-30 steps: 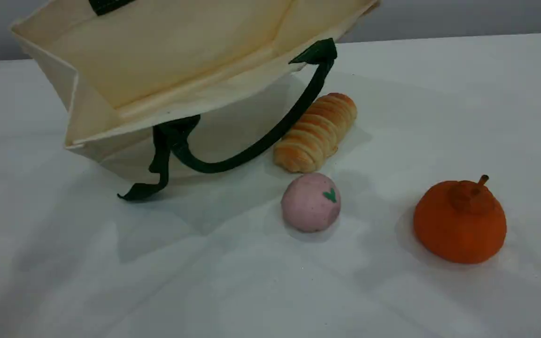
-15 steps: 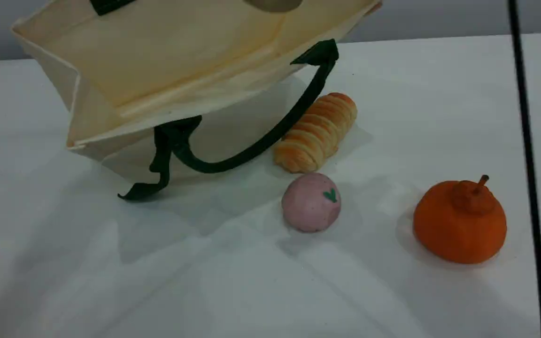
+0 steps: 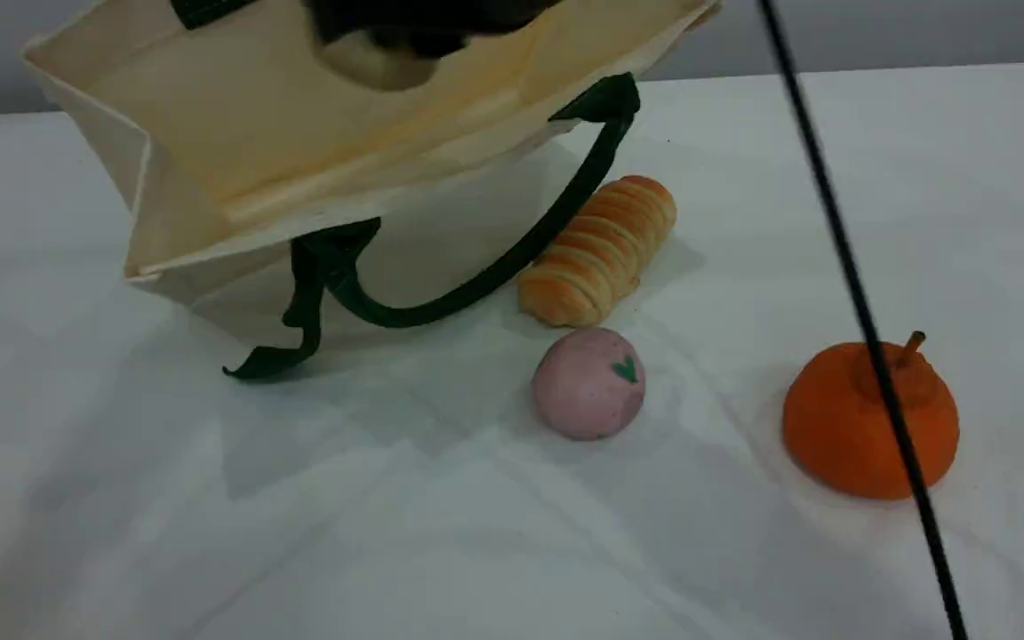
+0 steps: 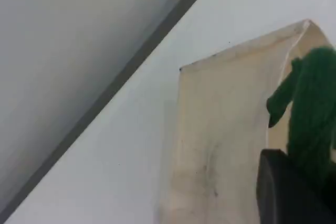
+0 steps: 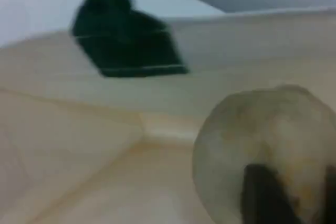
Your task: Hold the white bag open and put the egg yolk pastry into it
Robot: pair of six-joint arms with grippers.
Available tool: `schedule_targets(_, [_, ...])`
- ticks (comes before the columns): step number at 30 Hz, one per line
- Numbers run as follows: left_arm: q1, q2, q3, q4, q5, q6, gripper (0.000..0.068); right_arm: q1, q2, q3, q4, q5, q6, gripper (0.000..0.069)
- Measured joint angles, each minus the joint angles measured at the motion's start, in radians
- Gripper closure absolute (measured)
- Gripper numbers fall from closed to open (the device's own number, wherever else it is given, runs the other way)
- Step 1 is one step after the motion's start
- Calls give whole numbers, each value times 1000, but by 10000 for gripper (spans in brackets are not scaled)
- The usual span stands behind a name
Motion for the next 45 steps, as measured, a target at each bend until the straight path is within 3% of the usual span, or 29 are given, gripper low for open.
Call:
schedule_targets(7, [0,0,0,1,3,0,599,-1,38,-37,31,21,4,164])
schedule_targets(11, [0,-1,0,1,0,0,599,-1,28,-37,31,28,-12,53])
schedule_targets(14, [0,-1,0,5,0,0,599,-8,-6,-37,30,62,-45,55])
schedule_targets(20, [0,-1,0,4,-1,0,599,-48,-131,-37,-3,244,-155,121])
schedule_targets(24, [0,-1,0,3,-1,0,599,-102,-212,-37,-35,338,-163,128])
schedule_targets(39, [0,0,-1,-8,-1,0,595,-429,-379,-36,-47,407,-101,132])
schedule_targets(42, [0,0,-1,-9,-1,2,546,-447,-379,-36,-47,408,-101,132])
schedule_targets(45, [0,-1,-2,-12,-7,3,407,-453,-379,-36,-46,408,-101,132])
